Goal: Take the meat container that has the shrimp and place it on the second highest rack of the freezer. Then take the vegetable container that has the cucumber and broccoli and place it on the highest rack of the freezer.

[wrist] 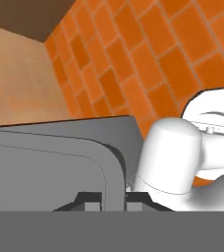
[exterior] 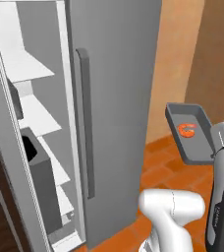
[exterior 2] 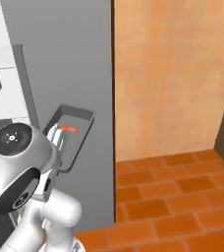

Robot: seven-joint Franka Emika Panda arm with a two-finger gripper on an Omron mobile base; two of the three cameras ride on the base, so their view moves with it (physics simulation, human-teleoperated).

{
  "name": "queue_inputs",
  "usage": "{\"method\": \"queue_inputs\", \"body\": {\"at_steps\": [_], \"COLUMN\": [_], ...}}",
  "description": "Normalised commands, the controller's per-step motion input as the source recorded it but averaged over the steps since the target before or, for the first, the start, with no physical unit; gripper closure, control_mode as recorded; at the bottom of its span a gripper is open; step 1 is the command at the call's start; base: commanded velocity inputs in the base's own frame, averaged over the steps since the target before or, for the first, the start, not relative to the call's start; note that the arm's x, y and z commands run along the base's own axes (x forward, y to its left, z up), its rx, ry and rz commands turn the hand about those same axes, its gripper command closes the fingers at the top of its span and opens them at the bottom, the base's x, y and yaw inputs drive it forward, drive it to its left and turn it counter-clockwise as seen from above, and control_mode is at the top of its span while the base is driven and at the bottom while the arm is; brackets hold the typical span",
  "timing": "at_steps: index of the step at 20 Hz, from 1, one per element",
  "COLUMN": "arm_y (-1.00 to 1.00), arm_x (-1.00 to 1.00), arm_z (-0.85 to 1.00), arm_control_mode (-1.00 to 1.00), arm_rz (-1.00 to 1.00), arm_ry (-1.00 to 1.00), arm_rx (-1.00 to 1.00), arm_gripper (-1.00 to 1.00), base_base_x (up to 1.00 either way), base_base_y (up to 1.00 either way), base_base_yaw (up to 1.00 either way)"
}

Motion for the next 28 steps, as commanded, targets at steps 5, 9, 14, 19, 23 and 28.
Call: {"method": "queue_inputs", "body": {"at_steps": [5, 9, 14, 19, 23, 28], "arm_y": [0.00, 0.00, 0.00, 0.00, 0.00, 0.00], "arm_x": [0.00, 0.00, 0.00, 0.00, 0.00, 0.00], "arm_z": [0.00, 0.00, 0.00, 0.00, 0.00, 0.00], "arm_control_mode": [1.00, 1.00, 1.00, 1.00, 1.00, 1.00], "arm_rz": [0.00, 0.00, 0.00, 0.00, 0.00, 0.00], "arm_ry": [0.00, 0.00, 0.00, 0.00, 0.00, 0.00], "arm_rx": [0.00, 0.00, 0.00, 0.00, 0.00, 0.00], "arm_gripper": [1.00, 1.00, 1.00, 1.00, 1.00, 1.00], "base_base_x": [0.06, 0.03, 0.23, 0.04, 0.32, 0.75], "base_base_y": [0.05, 0.05, 0.06, 0.32, 0.47, 0.17], "base_base_yaw": [0.53, 0.52, 0.53, 0.35, 0.21, 0.28]}}
